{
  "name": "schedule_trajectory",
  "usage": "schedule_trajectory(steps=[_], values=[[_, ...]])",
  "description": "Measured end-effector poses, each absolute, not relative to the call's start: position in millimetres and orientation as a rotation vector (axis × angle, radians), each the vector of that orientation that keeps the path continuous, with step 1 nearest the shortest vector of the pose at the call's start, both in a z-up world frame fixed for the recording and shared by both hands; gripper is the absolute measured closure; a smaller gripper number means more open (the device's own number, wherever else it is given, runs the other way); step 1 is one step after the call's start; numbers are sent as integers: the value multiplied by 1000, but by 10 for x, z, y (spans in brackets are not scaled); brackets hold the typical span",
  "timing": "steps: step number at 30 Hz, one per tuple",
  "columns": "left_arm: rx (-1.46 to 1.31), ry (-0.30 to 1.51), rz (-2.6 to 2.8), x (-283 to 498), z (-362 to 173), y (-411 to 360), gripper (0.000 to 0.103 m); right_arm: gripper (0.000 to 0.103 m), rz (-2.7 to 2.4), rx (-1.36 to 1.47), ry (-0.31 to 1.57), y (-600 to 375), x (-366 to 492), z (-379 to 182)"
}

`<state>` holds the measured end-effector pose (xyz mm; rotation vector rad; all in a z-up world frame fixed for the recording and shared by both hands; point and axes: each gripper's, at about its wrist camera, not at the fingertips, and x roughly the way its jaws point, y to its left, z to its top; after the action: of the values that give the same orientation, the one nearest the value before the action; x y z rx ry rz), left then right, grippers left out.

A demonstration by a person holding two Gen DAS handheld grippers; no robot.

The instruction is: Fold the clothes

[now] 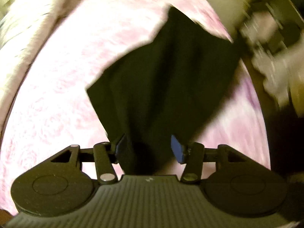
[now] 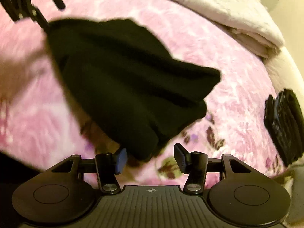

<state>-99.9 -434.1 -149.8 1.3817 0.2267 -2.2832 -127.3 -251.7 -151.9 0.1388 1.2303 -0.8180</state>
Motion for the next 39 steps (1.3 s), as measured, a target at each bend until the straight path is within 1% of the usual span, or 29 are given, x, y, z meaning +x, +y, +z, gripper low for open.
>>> schedule_trajectory(steps=[3, 6, 8, 9, 10, 11, 12, 13, 14, 15, 16, 17, 19, 23, 25, 30, 33, 34, 37, 39], values=[[1282, 418, -2260, -1182, -1576, -4813, 54, 51, -760, 281, 1267, -2734, -1282, -1514], [1279, 566, -2220, -1391, -1771, -5199, 54, 51, -680, 358, 1356, -2842, -1352, -1570], [1277, 647, -2180, -1495, -1914, -5419, 55, 51, -665, 397, 1379, -2901, -1446, -1560], [1275, 687, -2159, -1546, -1986, -5529, 55, 51, -681, 417, 1382, -2948, -1496, -1534], [1272, 725, -2146, -1589, -2042, -5614, 58, 51, -707, 436, 1374, -3000, -1548, -1496], [1268, 764, -2143, -1619, -2079, -5667, 61, 51, -768, 452, 1327, -3073, -1610, -1419], [1264, 802, -2139, -1650, -2115, -5721, 62, 51, -827, 469, 1271, -3151, -1670, -1336], [1259, 840, -2135, -1680, -2151, -5774, 65, 51, -871, 487, 1191, -3241, -1716, -1238], [1270, 857, -2136, -1717, -2176, -5797, 72, 51, -894, 486, 1121, -3325, -1723, -1156], [1303, 847, -2143, -1761, -2186, -5781, 76, 51, -910, 478, 1054, -3411, -1711, -1083], [1336, 837, -2150, -1806, -2196, -5766, 91, 51, -905, 449, 1002, -3503, -1632, -1051], [1367, 822, -2162, -1851, -2202, -5742, 102, 51, -884, 437, 966, -3588, -1538, -1060], [1373, 761, -2191, -1870, -2157, -5669, 103, 51, -816, 439, 924, -3784, -1309, -1162], [1157, 639, -2189, -1676, -1808, -5695, 103, 51, -735, 390, 932, -4014, -989, -1392], [1149, 610, -2170, -1640, -1846, -5710, 103, 51, -740, 402, 900, -4100, -991, -1445], [1227, 685, -2105, -1721, -2350, -5755, 100, 51, -759, 497, 948, -4320, -1102, -1879], [1247, 656, -2111, -1767, -2356, -5768, 99, 51, -780, 559, 911, -4395, -1296, -1979], [1251, 658, -2111, -1762, -2356, -5777, 96, 50, -788, 580, 895, -4410, -1367, -1988], [1261, 683, -2107, -1740, -2333, -5809, 95, 48, -818, 640, 892, -4426, -1470, -1924], [1268, 690, -2099, -1754, -2280, -5823, 95, 48, -842, 622, 916, -4408, -1397, -1782]])
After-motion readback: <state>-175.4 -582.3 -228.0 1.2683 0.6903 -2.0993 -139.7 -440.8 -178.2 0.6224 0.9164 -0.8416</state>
